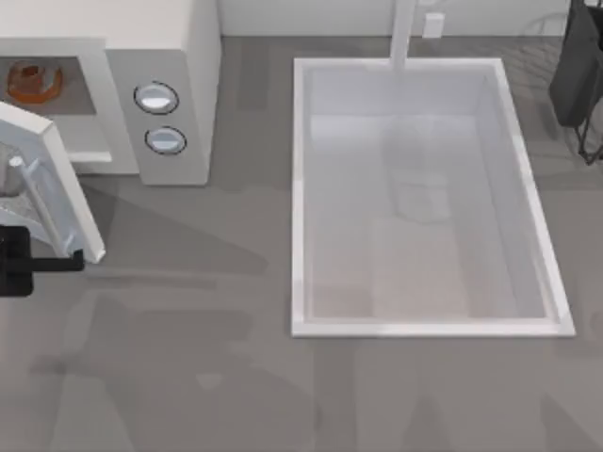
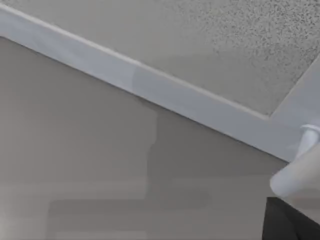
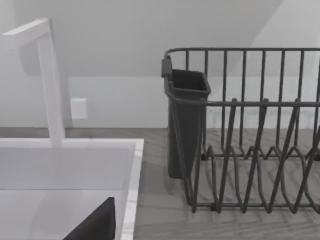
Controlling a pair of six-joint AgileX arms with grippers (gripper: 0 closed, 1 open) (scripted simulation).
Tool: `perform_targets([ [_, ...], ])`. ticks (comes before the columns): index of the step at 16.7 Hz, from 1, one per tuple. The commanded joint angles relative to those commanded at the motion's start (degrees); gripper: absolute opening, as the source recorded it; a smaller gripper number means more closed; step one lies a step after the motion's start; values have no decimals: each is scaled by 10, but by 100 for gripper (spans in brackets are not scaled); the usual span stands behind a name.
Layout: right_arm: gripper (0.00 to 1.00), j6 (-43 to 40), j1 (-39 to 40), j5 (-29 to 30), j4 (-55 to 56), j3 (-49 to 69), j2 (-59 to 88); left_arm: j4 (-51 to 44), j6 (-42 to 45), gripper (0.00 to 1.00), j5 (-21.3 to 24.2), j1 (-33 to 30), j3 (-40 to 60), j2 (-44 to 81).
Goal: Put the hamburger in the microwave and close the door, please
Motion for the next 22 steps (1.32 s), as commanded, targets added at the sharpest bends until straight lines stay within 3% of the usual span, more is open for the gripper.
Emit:
perform_targets([
  [5, 100, 0, 0, 0, 0, 0, 0, 50, 0, 0, -1, -3, 71, 140],
  [14, 100, 0, 0, 0, 0, 0, 0, 65, -1, 0, -1, -3, 112, 180],
  [22, 100, 0, 0, 0, 0, 0, 0, 51, -2, 0, -2, -6, 307, 356],
])
